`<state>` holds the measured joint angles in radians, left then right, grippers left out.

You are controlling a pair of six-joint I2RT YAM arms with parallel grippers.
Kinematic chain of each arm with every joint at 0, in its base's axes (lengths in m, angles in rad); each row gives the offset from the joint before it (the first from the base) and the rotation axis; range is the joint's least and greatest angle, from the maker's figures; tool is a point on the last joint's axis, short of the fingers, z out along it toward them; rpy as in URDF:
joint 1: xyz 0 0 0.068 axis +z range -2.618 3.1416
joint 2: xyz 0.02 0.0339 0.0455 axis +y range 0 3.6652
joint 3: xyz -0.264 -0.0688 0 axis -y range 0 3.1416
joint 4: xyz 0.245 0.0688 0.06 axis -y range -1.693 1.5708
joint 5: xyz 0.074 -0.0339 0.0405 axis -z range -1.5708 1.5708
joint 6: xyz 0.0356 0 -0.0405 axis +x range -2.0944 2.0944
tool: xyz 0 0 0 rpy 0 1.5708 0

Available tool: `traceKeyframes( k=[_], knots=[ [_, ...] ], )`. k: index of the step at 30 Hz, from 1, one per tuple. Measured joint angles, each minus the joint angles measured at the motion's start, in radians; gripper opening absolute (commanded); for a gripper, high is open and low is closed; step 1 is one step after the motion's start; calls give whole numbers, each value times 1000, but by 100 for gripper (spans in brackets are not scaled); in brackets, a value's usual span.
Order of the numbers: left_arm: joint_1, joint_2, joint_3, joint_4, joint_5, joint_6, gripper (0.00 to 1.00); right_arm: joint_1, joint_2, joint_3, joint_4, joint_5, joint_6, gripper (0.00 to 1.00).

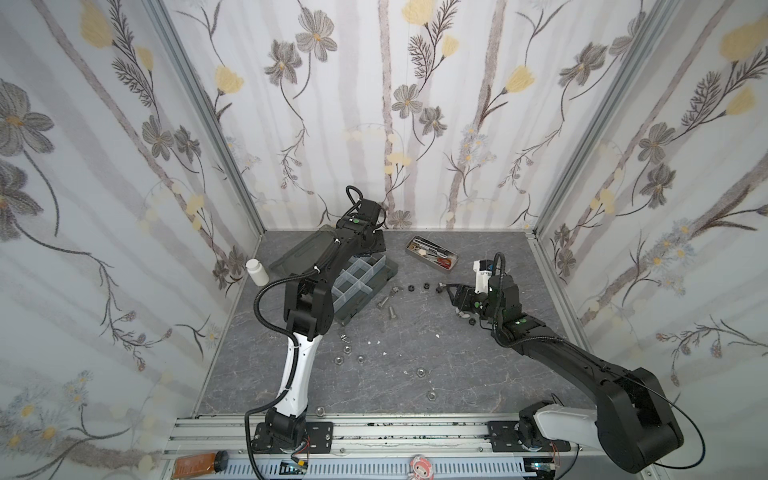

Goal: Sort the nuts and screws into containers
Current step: 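Lift the left gripper from the organizer while the right gripper approaches the wing nuts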

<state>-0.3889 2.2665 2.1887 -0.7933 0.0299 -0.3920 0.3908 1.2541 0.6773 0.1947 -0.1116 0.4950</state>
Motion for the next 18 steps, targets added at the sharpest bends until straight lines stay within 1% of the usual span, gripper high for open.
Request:
traceKeyframes(
  k=[1, 6, 9, 13, 14, 16, 18],
  knots=[
    [-2, -30, -33, 13, 2, 0, 62, 0, 0, 13, -27, 11, -4, 65],
    [-16, -209, -233, 94, 38, 5, 71, 0, -3, 60, -153, 52, -23, 49],
    [-18, -317, -352, 148, 64, 6, 73, -2, -13, 88, -231, 85, -34, 44],
    [-21, -409, -455, 204, 75, 6, 76, -14, -23, 105, -274, 121, -44, 43],
    [-24, -430, -480, 213, 79, 6, 78, -19, -20, 106, -290, 126, -45, 45],
    [-34, -470, -527, 233, 87, 6, 84, -29, -11, 110, -311, 134, -50, 52],
    [-43, -512, -572, 253, 103, 6, 88, -39, 0, 111, -327, 142, -51, 55]
  ],
)
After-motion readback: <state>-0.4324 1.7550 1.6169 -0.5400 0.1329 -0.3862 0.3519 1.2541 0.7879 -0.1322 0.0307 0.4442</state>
